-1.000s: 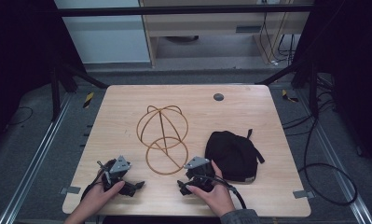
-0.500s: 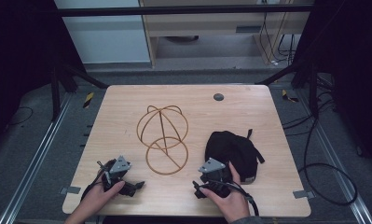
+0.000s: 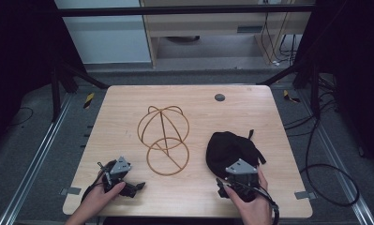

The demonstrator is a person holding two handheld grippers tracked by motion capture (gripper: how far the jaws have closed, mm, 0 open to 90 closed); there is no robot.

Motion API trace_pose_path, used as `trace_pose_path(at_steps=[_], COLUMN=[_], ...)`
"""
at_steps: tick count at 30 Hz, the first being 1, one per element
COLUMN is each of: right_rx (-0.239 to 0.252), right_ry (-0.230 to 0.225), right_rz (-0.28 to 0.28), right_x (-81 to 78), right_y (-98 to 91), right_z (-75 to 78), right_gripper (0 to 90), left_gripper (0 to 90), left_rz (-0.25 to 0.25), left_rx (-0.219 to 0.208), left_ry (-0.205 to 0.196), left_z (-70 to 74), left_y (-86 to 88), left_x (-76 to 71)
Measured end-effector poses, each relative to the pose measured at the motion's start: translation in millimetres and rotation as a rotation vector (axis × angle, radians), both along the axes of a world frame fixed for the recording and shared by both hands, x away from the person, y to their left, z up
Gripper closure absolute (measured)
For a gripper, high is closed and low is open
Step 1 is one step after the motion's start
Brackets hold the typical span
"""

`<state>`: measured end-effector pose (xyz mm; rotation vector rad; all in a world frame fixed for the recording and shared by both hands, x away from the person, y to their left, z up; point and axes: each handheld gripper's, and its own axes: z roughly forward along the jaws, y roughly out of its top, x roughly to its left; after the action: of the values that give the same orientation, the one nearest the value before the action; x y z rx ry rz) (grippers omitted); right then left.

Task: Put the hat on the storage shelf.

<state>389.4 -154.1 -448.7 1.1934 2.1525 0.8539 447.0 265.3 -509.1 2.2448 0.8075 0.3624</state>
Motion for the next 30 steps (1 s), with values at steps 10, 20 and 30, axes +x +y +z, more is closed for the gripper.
trace_pose_path(at_steps=[10, 20, 30], right_rx=[-0.059, -0.09, -0.127], right_ry=[-0.003, -0.006, 0.031], right_rz=[-0.089, -0.085, -0.083], right_x=[-6.1, -2.2, 14.3], right_y=[-25.5, -30.7, -37.8], right_z=[-4.8, -3.6, 19.3], right_gripper=[14.9, 17.8, 11.6], left_gripper=[0.0, 0.0, 0.0], left_rz=[-0.002, 0.0, 0.0], left_rx=[0.003, 0.002, -0.001], left_ry=[0.001, 0.0, 0.0], left_z=[0.2, 0.0, 0.0], left_y=[0.2, 0.1, -0.1], left_x=[0.1, 0.0, 0.0])
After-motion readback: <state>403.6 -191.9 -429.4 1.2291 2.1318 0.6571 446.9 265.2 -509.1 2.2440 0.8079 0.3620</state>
